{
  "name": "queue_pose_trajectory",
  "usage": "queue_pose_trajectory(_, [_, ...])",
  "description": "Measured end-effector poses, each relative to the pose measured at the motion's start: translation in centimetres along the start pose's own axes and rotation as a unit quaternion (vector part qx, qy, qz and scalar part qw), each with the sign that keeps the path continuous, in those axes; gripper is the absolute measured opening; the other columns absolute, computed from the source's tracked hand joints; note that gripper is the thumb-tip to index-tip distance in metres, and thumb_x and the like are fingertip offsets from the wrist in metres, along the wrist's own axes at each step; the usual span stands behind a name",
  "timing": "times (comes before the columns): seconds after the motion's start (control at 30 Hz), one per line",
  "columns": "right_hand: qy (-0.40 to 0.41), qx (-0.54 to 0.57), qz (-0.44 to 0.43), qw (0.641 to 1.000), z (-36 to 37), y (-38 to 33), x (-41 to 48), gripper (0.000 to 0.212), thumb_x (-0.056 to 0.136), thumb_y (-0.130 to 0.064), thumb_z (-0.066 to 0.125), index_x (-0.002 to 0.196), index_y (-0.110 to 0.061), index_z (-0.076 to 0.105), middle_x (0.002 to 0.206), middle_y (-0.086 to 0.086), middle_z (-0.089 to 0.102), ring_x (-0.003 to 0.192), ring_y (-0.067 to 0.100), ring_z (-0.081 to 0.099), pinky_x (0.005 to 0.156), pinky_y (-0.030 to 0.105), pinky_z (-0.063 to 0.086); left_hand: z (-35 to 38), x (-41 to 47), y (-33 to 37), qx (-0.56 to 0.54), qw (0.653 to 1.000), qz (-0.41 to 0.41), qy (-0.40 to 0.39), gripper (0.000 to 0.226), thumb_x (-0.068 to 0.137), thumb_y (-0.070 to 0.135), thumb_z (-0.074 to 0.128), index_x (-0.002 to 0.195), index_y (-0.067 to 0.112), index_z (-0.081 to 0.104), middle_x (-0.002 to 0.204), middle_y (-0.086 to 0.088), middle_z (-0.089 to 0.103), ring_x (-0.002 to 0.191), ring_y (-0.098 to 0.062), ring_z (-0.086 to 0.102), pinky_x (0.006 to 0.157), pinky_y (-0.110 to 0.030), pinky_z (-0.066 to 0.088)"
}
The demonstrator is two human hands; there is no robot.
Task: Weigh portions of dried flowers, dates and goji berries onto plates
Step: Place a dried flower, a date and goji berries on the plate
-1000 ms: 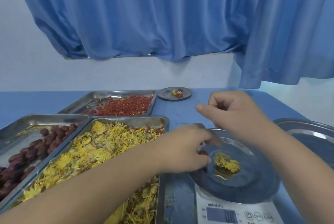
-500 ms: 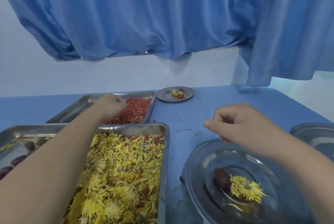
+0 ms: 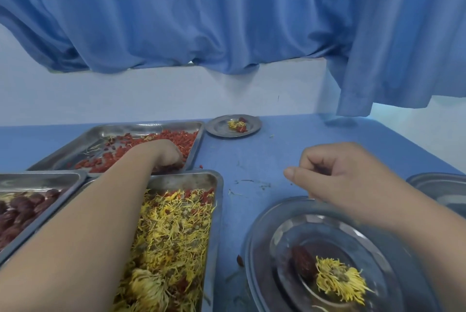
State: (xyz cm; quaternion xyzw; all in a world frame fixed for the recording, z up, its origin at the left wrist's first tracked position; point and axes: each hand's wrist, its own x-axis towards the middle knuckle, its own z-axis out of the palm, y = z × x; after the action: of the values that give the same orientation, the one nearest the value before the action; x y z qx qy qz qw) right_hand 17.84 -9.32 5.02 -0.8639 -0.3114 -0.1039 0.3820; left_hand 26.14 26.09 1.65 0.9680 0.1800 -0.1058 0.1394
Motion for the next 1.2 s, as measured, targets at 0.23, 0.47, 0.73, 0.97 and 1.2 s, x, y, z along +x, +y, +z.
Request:
queue_pose_trajectory(0.23, [0.008, -0.006, 0.000, 1.000, -0.3, 0.3, 0.0, 0.041, 0.080, -0.041, 0.064, 0.058, -0.010, 0.047, 0.048, -0.005, 0.041, 0.046, 0.005, 0.032, 0.046, 0.020, 0.031, -0.9, -0.8, 1.2, 0.022, 0.996, -0.015, -0.091, 0.029, 0.087, 0.001, 0.054, 0.111, 0.012, 0.067, 0.095, -0.011, 0.066, 0.074, -0.026, 0.059, 0.065, -0.034, 0.052])
queue_pose_trajectory(0.47, [0.015, -0.022, -0.009, 1.000, -0.3, 0.6, 0.1, 0.042, 0.079, -0.043, 0.063, 0.059, -0.011, 0.046, 0.047, -0.006, 0.039, 0.046, 0.006, 0.032, 0.047, 0.019, 0.032, -0.6, -1.0, 1.9, 0.058, 0.996, -0.019, -0.062, 0.039, 0.089, -0.002, 0.055, 0.123, 0.012, 0.065, 0.107, -0.004, 0.066, 0.090, -0.020, 0.065, 0.091, -0.036, 0.051])
queue_pose_trajectory(0.73, [0.017, -0.033, -0.016, 0.999, -0.3, 0.9, 0.2, 0.042, 0.080, -0.045, 0.062, 0.060, -0.011, 0.046, 0.048, -0.007, 0.039, 0.046, 0.006, 0.031, 0.047, 0.018, 0.033, 0.1, -0.2, 1.2, 0.073, 0.997, 0.000, -0.010, 0.044, 0.086, -0.003, 0.051, 0.120, 0.019, 0.065, 0.077, 0.008, 0.048, 0.087, -0.019, 0.062, 0.086, -0.038, 0.053])
queue_pose_trajectory(0.97, [0.017, -0.038, -0.021, 0.999, -0.3, 1.2, 0.3, 0.042, 0.078, -0.049, 0.059, 0.061, -0.012, 0.049, 0.048, -0.007, 0.042, 0.046, 0.005, 0.033, 0.047, 0.018, 0.034, 0.3, 0.7, 0.7, 0.062, 0.998, 0.015, -0.007, 0.026, 0.084, -0.002, 0.051, 0.084, 0.021, 0.065, 0.084, -0.001, 0.060, 0.069, -0.016, 0.054, 0.054, -0.026, 0.041])
queue_pose_trajectory(1.2, [0.024, -0.043, -0.028, 0.998, -0.3, 1.5, 0.3, 0.042, 0.079, -0.049, 0.059, 0.061, -0.013, 0.046, 0.047, -0.008, 0.039, 0.045, 0.006, 0.032, 0.047, 0.017, 0.034, 0.1, 0.7, 0.7, 0.058, 0.998, 0.014, -0.020, 0.027, 0.086, -0.002, 0.052, 0.081, 0.020, 0.066, 0.084, -0.002, 0.061, 0.067, -0.019, 0.056, 0.052, -0.027, 0.046])
